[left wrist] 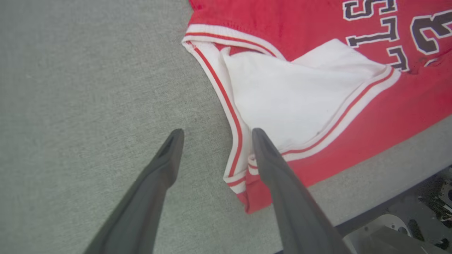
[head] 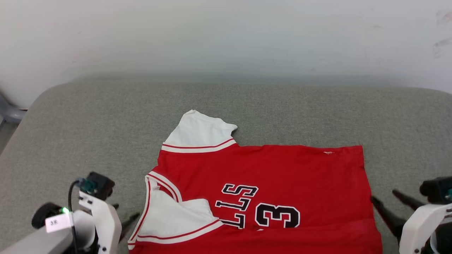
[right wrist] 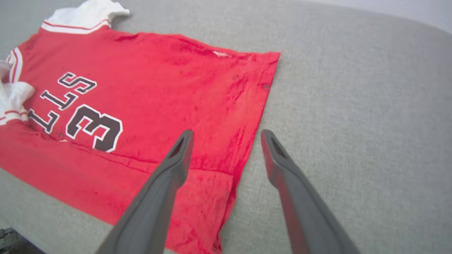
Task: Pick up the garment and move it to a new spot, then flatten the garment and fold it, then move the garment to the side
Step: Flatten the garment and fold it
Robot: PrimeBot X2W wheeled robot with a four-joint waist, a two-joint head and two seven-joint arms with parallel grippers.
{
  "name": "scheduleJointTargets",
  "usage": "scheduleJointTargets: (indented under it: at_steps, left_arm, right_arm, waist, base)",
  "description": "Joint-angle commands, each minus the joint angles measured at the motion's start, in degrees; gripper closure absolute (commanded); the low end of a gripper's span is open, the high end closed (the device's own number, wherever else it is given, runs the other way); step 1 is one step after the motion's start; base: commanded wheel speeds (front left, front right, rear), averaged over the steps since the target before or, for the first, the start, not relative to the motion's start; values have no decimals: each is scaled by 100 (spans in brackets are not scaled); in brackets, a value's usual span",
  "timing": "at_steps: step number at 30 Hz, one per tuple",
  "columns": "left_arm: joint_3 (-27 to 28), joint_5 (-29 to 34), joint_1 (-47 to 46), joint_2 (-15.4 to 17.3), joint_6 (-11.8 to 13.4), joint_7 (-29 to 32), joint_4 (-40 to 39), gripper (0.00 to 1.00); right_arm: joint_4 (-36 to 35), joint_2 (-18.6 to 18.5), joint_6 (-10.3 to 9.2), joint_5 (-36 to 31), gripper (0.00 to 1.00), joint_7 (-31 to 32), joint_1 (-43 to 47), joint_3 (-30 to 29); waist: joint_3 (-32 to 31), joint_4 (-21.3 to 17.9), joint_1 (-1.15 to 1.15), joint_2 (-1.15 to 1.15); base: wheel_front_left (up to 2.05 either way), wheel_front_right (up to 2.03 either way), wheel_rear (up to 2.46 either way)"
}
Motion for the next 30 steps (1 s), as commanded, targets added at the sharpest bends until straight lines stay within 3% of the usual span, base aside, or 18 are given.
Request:
scheduleJointTargets:
  at_steps: [1,9,15,24,30]
  left_arm:
    - [58,91,-150,30,53,-84,-50,0]
    - [463,474,-916,-173,229,-663,74,0]
    - [639,612,-1708,-393,50,-629,465,0]
    - [651,659,-3176,-558,-462,392,1162,0]
    - [625,378,-3865,-594,-634,1412,1637,0]
  right_arm:
    - [-49,148,-6,-173,0,-276,-47,-185]
    - [-430,937,-6,-1087,0,-1432,-205,-854]
    - [-818,1282,-6,-1553,0,-1726,-289,-964]
    - [-1257,1465,-7,-1803,0,-1731,-638,-950]
    - [-1347,1542,-7,-1863,0,-1766,-880,-933]
  waist:
    - [-2,-30,0,0]
    - [220,-318,0,0]
    - [638,-632,0,0]
    - [1598,-1051,0,0]
    - [2129,-1255,0,0]
  base:
    - [0,0,0]
    - [0,0,0]
    - [0,0,0]
    - [0,0,0]
    - [0,0,0]
